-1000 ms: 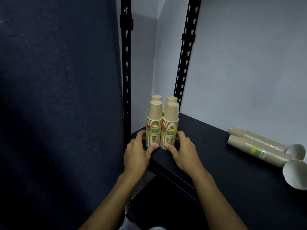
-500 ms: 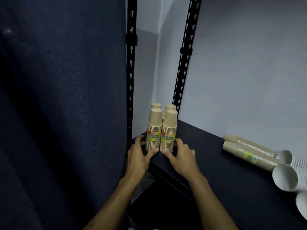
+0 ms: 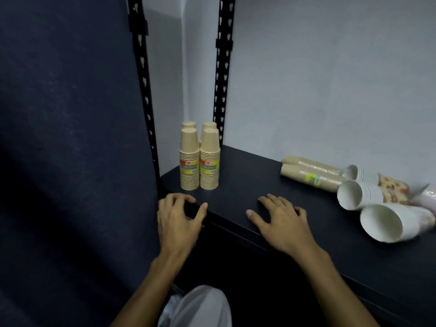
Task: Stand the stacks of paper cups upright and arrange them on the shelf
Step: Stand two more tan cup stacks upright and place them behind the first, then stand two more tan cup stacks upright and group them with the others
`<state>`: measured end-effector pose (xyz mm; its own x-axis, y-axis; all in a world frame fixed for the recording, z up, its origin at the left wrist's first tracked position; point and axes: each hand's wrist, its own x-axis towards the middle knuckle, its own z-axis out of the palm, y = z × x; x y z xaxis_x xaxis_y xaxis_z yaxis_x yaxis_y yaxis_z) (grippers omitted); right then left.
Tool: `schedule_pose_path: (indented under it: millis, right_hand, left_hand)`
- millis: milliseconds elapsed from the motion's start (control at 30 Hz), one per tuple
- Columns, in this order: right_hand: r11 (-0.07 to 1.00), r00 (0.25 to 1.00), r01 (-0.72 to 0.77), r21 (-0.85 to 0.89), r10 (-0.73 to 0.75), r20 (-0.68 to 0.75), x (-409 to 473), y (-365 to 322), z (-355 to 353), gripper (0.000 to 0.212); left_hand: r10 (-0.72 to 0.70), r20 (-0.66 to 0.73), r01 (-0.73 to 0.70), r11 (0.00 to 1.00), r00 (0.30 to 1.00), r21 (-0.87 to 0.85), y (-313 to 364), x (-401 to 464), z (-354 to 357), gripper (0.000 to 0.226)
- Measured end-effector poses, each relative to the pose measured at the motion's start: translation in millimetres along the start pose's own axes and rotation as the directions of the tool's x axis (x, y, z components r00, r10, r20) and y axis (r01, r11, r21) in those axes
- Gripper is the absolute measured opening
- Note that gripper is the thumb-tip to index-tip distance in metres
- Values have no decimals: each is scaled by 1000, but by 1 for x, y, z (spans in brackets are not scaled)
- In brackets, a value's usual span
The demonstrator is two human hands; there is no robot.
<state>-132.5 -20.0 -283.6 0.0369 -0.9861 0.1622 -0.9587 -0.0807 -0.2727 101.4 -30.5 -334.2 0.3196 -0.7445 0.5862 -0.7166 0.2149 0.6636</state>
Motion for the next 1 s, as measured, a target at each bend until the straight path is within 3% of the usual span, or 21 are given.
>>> schedule_pose_path:
  millis: [100,200,333,467,633,833,1000]
  right_hand:
    - [999,1000,-23,-40,23,5,1,26,-8,67]
    - [997,1000,-8,-80,9,15,4,46,-18,64]
    - [985,999,-13,-174,7,-36,12,67,-26,60]
    - [976,984,-70,-205,34,-174,27,79,-27,60]
    - [968,938,-200,-153,144,-315,53,81,-25,68]
    - [941,900,-306,-143,236,-367,80,91,-15,69]
    - [931,890,-305,-203,203,-408,101,101,-9,62]
  left_hand:
    - [177,179,-185,982,968,28,21,-2,4,22]
    - [329,453,-379,925,828,21,47,4,13,33]
    - [294,736,-453,891,609,18,78,27,40,53]
    - [246,818,-451,892,521,19,100,48,80,62]
    - [255,791,-391,920,556,-22,119,67,131,63]
    - [150,746,-145,987,649,-72,135,99,186,70]
    - [79,721,50,987,689,-156,142,125,233,62]
